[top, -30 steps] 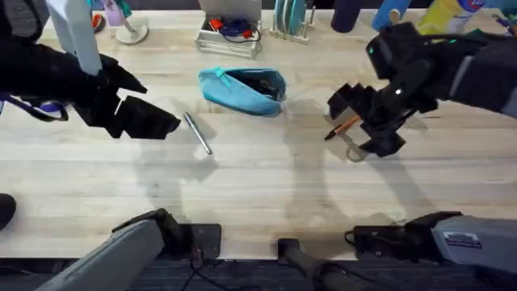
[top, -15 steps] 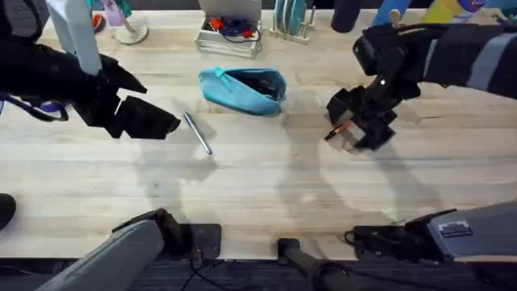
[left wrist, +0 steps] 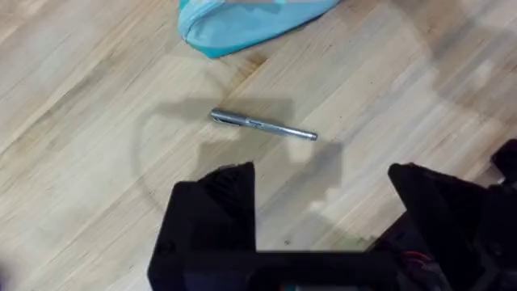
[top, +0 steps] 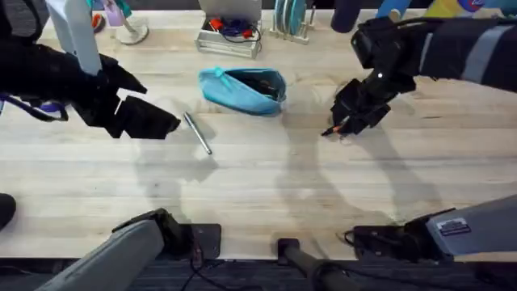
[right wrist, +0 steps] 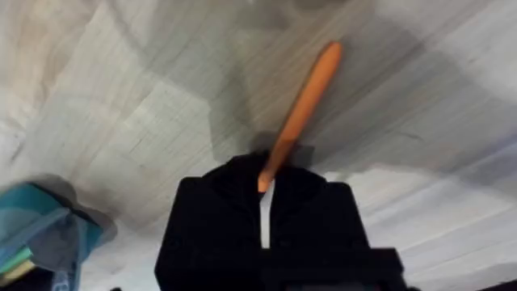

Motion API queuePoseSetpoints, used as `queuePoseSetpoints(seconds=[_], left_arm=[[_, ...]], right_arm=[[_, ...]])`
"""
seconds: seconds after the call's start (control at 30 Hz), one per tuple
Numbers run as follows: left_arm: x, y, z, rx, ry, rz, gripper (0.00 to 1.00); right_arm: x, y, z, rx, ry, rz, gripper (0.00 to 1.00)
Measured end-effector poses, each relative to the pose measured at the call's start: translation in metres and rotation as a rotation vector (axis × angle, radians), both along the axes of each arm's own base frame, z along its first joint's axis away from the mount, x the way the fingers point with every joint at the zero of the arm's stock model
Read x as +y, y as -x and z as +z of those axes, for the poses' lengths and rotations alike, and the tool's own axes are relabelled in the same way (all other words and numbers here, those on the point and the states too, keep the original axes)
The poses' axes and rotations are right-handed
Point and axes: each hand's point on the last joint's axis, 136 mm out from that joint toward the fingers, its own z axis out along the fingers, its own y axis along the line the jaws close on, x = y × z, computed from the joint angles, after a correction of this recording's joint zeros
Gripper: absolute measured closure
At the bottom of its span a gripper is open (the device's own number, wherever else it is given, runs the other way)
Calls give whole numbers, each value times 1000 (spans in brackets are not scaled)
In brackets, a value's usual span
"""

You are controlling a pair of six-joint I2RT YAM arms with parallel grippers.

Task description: Unzip the bag, pick up the pens from the table one at a time and place them inside, then zip the bag closed.

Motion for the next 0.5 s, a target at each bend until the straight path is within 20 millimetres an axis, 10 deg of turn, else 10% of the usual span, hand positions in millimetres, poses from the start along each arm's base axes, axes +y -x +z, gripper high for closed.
queuePoseSetpoints(seconds=[0.27, 0.5], left_arm=[[0, 0, 0, 1, 0, 0, 6], [0, 0, 0, 1, 0, 0, 6]], right_arm=[[-4, -36, 14, -24, 106, 204, 967], [2, -88, 71, -189, 175, 486, 967]])
